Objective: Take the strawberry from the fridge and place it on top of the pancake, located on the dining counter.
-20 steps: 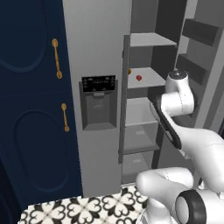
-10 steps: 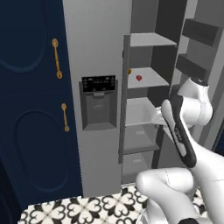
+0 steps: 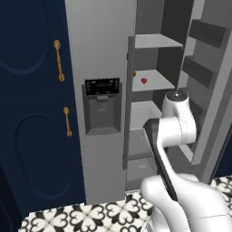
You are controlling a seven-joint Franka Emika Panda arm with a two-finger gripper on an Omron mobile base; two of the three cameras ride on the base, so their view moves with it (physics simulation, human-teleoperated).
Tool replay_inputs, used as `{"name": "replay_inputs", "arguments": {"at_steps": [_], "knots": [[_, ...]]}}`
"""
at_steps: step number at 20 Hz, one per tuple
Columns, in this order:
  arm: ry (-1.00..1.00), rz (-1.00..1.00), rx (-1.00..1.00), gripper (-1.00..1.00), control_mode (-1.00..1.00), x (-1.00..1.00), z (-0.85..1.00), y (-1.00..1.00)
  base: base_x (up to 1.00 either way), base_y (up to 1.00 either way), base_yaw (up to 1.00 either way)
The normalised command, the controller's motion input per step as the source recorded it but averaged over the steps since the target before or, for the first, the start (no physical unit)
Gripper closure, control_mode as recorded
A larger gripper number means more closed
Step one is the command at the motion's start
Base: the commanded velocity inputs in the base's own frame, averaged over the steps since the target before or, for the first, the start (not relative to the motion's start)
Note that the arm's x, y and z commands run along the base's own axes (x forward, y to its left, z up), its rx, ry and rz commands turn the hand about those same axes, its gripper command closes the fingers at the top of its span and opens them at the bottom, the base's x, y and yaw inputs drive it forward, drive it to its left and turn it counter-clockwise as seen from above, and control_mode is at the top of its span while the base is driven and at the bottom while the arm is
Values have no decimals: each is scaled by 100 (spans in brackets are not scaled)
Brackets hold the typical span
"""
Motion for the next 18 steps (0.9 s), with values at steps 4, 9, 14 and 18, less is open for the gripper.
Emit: {"name": "replay_inputs", "arguments": {"at_steps": [4, 9, 14, 18], "knots": [[-3, 5, 9, -100, -100, -11, -24, -1, 0, 0, 0], [0, 19, 0, -100, -100, -1, -12, -6, 0, 0, 0], [0, 4, 0, -100, -100, -2, 0, 0, 0, 0, 0], [0, 0, 0, -100, -100, 5, 0, 0, 0, 0, 0]]}}
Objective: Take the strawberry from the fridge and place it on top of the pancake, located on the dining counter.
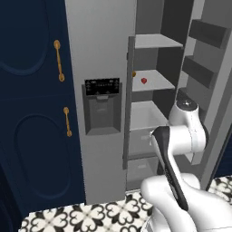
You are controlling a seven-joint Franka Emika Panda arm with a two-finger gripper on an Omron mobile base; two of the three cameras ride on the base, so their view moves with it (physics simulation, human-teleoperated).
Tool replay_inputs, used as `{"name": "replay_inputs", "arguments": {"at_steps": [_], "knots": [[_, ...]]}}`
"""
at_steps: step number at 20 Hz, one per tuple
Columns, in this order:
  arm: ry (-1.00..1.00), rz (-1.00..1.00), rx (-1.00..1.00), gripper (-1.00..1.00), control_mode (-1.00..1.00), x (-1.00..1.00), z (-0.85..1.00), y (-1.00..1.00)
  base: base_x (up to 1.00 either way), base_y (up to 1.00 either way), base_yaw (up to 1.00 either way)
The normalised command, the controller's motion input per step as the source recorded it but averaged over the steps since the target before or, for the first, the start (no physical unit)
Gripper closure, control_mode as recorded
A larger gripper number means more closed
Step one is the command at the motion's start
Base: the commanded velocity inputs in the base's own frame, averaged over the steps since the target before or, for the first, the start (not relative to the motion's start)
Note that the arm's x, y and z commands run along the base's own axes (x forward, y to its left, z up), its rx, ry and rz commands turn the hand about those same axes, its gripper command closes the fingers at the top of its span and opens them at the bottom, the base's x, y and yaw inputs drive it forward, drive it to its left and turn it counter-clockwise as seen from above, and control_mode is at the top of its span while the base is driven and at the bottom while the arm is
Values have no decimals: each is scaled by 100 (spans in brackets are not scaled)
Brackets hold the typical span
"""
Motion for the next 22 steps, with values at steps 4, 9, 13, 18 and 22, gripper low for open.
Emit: {"name": "replay_inputs", "arguments": {"at_steps": [4, 9, 13, 18, 22], "knots": [[0, 0, 0, -100, 100, 0, 0, 0, 67, -1, 0], [0, 0, 0, -100, 100, 0, 0, 0, 65, -8, 0], [0, 0, 0, -100, 100, 0, 0, 0, 72, 0, -9], [0, 0, 0, -100, 100, 0, 0, 0, 46, -10, -9], [0, 0, 0, -100, 100, 0, 0, 0, 7, -48, -1]]}}
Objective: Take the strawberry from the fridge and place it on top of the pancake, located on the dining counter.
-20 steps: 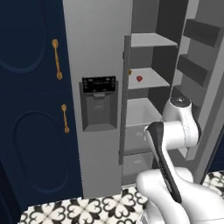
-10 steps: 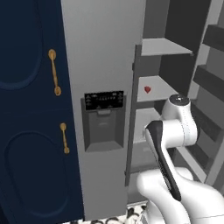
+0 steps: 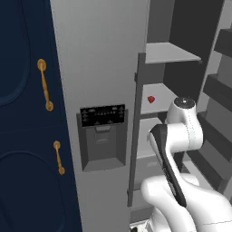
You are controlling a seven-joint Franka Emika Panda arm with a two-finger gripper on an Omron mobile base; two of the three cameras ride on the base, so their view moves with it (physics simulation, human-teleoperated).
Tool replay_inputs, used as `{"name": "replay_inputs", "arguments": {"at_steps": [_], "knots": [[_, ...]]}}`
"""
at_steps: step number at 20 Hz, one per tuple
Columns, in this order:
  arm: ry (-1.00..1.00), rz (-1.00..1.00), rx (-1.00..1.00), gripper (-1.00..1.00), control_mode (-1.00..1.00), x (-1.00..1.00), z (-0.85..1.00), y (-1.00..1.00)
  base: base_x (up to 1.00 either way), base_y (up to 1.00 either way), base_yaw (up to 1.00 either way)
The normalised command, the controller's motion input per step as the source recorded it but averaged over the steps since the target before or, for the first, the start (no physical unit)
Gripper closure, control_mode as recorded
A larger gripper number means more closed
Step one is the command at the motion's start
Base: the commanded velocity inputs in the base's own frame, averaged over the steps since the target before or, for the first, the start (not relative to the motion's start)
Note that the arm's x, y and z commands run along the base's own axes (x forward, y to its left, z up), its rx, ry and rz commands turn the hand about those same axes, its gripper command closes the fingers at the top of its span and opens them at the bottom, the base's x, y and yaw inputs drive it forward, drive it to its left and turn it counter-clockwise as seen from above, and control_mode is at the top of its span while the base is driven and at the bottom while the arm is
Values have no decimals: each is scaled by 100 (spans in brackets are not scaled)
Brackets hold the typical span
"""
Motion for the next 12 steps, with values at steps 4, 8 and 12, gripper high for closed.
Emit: {"name": "replay_inputs", "arguments": {"at_steps": [4, 8, 12], "knots": [[0, 0, 0, -100, 100, 0, 0, 0, 11, -57, -2], [0, 0, 0, -100, 100, 0, 0, 0, 31, -14, -22], [0, 0, 0, -100, 100, 0, 0, 0, 47, 0, -18]]}}
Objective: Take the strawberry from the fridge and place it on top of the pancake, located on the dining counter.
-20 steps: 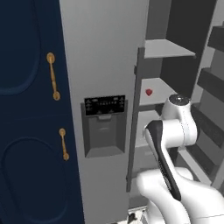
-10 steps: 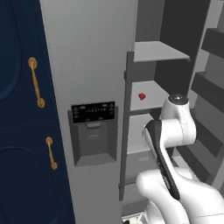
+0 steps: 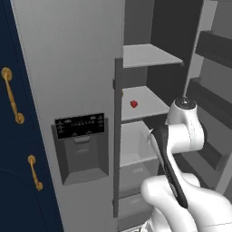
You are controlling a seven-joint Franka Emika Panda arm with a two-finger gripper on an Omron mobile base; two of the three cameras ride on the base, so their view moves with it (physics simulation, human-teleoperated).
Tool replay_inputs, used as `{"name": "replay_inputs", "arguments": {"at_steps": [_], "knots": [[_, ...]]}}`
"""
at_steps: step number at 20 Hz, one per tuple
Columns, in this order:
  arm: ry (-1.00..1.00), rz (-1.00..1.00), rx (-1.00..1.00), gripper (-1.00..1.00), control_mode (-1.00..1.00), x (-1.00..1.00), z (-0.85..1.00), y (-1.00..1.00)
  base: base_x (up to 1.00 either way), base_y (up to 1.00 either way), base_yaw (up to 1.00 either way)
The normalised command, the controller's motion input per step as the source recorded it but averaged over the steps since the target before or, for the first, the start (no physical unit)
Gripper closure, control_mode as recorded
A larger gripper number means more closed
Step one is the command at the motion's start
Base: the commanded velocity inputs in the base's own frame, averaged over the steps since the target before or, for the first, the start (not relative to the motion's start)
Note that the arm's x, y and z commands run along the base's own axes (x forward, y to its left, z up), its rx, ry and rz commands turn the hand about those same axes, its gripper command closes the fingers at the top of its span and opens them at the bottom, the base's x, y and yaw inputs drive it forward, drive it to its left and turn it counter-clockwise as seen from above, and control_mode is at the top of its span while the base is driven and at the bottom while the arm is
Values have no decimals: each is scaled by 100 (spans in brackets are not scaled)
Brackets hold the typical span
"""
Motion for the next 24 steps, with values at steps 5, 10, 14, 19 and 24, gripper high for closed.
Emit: {"name": "replay_inputs", "arguments": {"at_steps": [5, 10, 14, 19, 24], "knots": [[0, 0, 0, -100, 100, 0, 0, 0, 53, 0, 0], [0, 0, 0, -100, 100, 0, 0, 0, 35, 0, 0], [0, 0, 0, -100, 100, 0, 0, 0, 28, 0, 0], [0, 0, 0, -100, 100, 0, 0, 0, 5, 0, 0], [-15, 3, 0, -100, -100, 27, 0, 0, 5, 0, 0]]}}
